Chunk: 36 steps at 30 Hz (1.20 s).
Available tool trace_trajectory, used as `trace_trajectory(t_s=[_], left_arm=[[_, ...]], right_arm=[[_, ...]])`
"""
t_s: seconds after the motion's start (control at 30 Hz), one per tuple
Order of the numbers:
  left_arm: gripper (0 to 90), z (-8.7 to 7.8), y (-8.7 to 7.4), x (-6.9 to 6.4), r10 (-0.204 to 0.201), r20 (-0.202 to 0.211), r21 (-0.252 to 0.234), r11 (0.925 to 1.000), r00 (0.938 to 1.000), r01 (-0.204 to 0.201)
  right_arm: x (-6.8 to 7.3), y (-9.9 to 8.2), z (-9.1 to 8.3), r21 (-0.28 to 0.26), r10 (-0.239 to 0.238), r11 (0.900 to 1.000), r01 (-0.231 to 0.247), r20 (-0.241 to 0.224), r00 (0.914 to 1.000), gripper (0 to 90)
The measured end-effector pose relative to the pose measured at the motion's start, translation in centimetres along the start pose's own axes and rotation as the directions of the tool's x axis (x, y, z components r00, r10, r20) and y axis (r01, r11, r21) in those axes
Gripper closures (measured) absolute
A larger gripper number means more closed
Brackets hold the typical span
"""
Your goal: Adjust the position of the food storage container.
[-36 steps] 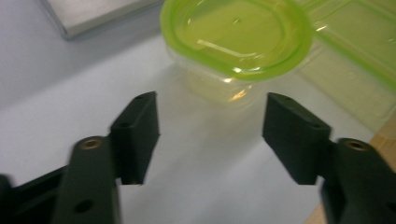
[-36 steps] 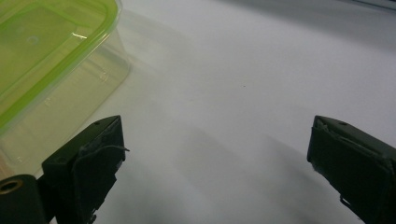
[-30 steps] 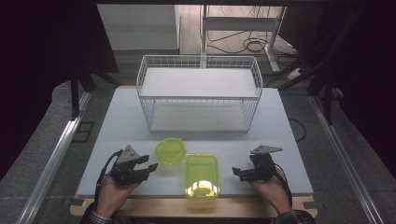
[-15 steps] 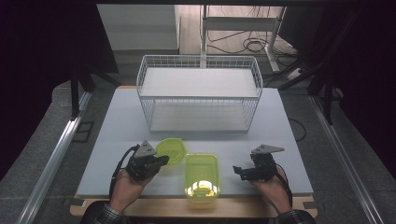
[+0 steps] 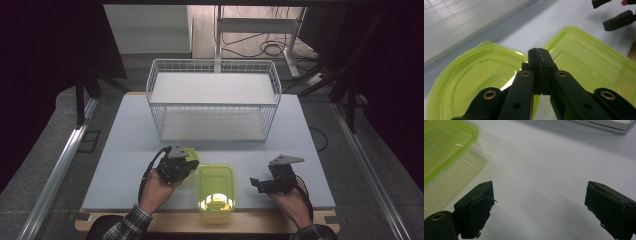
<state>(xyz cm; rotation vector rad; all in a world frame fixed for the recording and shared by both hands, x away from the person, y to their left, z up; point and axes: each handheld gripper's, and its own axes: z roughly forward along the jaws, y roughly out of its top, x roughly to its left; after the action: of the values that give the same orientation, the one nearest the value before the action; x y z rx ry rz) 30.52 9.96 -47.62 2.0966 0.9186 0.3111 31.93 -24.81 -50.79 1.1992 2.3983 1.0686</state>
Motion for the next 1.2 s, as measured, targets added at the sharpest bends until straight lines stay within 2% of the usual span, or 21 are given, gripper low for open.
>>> trace_trajectory(t_s=[0.23,0.47,0.7,0.8,0.93,1.2], left_arm=[[89.9,1.6,0.4,-0.8,0.018,-0.002,0.030,0.9994,0.9998,-0.018],[89.9,2.0,0.1,-0.9,0.036,-0.042,0.049,0.9982,0.9984,-0.034],[89.9,1.1,-0.8,0.5,-0.013,-0.077,0.047,0.9988,0.9970,0.017],[89.8,0.8,-1.2,1.0,-0.018,-0.087,0.050,0.9985,0.9961,0.023],[89.8,0.0,-2.1,2.1,-0.055,-0.113,0.046,0.9971,0.9921,0.060],[89.8,-1.2,-2.8,3.5,-0.084,-0.153,0.034,0.9954,0.9847,0.090]], right_arm=[[0.0,0.0,0.1,0.009,-0.006,0.9999,0.006,0.004,1.0000,9.3],[0.0,-0.1,0.2,0.020,-0.011,0.9997,0.011,0.009,0.9999,9.9],[0.1,-0.1,0.3,0.030,-0.022,0.9993,0.022,0.011,0.9997,10.6],[0.1,-0.1,0.3,0.032,-0.028,0.9991,0.027,0.011,0.9996,11.1],[0.2,-0.1,0.3,0.032,-0.027,0.9991,0.027,0.009,0.9996,11.5],[0.2,-0.1,0.4,0.036,-0.033,0.9988,0.033,0.007,0.9994,11.8]])
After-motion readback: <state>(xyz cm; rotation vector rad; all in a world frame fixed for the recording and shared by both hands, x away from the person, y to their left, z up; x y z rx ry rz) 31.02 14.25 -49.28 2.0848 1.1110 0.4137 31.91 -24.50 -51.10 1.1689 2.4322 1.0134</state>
